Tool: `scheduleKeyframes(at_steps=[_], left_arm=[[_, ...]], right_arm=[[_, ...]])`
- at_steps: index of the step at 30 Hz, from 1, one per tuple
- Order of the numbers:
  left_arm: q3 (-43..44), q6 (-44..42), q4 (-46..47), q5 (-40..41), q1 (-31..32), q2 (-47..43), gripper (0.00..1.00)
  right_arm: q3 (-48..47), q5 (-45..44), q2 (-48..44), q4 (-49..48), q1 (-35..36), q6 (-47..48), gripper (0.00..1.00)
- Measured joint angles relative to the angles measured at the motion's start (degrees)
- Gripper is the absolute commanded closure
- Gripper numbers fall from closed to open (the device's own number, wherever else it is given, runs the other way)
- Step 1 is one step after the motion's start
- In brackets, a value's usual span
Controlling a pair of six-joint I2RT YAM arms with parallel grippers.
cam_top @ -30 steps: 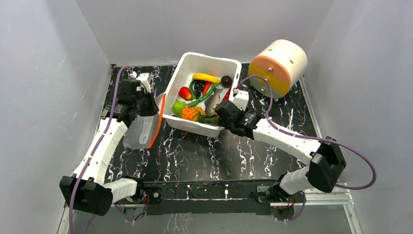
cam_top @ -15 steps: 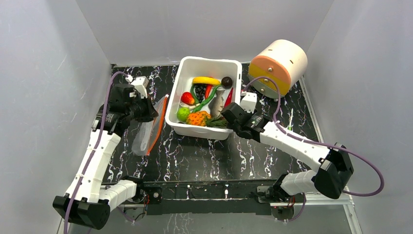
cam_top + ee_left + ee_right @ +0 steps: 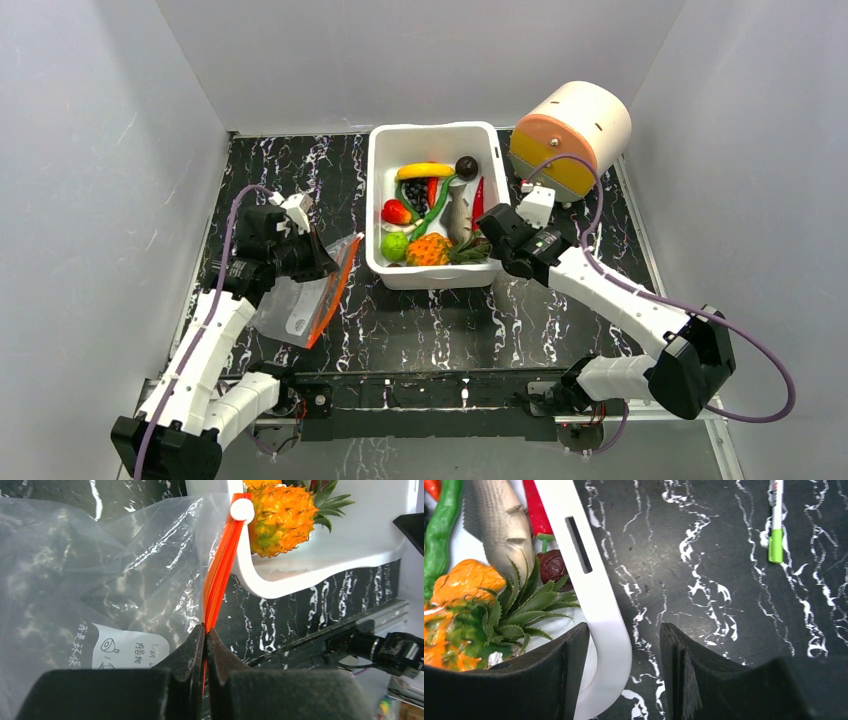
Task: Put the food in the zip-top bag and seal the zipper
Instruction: Move the bin to the center of the board.
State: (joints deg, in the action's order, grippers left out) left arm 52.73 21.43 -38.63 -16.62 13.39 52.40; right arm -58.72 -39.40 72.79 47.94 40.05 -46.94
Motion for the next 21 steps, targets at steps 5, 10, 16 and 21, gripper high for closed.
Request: scheduleKeyframes(at_steps=[5,10,16,21], left_arm=[[-1.0,3.4,3.1,-2.7,0.7,1.1,1.00],[-1.0,5.7,5.2,-3.3,2.6,1.1,1.00],[-0.6,5.8,4.1,-2.0,5.8,1.1,1.00],[-0.5,5.7,2.2,-1.6,7.1,-0.7,1.00]], right_arm=[[0.5,-0.4,-0.7,-0.1,-4.0,3.0,0.48],[0.4,-1.0,-0.9,0.1,-6.6,5.1,0.48],[-1.3,2.4,-3.4,1.9,-6.8,7.8,0.44],[-5.8,8.1,-7.1,2.9,-6.8,9.0,0.41]])
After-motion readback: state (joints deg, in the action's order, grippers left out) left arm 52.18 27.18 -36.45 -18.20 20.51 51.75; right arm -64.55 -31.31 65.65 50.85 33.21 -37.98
